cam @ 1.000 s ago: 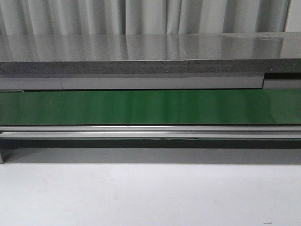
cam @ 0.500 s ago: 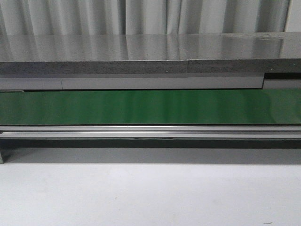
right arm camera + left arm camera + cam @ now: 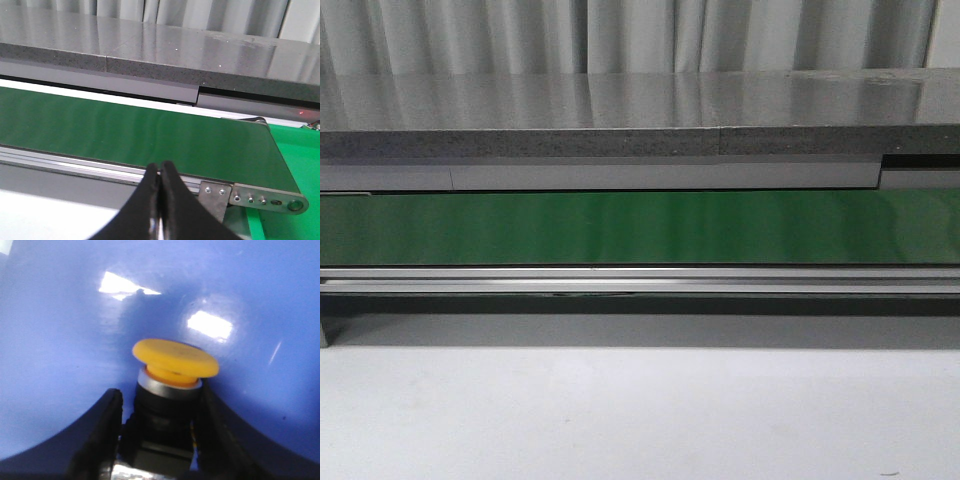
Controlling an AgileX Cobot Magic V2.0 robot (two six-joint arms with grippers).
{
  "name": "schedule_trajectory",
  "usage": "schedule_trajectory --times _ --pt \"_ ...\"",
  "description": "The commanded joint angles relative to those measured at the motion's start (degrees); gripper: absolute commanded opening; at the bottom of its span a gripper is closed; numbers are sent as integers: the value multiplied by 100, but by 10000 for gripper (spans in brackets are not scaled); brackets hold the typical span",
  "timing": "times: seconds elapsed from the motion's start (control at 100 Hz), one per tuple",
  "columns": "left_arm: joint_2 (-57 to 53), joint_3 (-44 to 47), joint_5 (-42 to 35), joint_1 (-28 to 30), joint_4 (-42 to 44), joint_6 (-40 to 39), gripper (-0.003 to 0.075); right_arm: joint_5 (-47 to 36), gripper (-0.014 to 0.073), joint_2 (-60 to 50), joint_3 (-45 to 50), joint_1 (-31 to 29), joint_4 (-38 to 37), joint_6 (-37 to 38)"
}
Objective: Move button from left to right
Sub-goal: 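Lift the button with the left gripper and set it on the belt end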
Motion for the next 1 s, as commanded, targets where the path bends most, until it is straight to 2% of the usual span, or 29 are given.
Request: schedule_trajectory --times 0.0,0.08,0.43,0.66,0.99 --pt "-345 -171 -113 15 21 -3 87 -450 -68 -95 -1 6 -25 -11" --pt "-444 -171 -113 15 21 -3 6 -450 -68 -95 -1 6 -25 -11" --pt "-1529 -171 99 -156 -89 168 5 -450 -68 -95 -1 6 -25 -11" --pt "-2030 -171 111 -747 -314 167 5 -450 -68 -95 -1 6 -25 -11" --pt "-1841 -171 -240 -1658 -436 167 6 -450 -68 -95 -1 6 -25 -11"
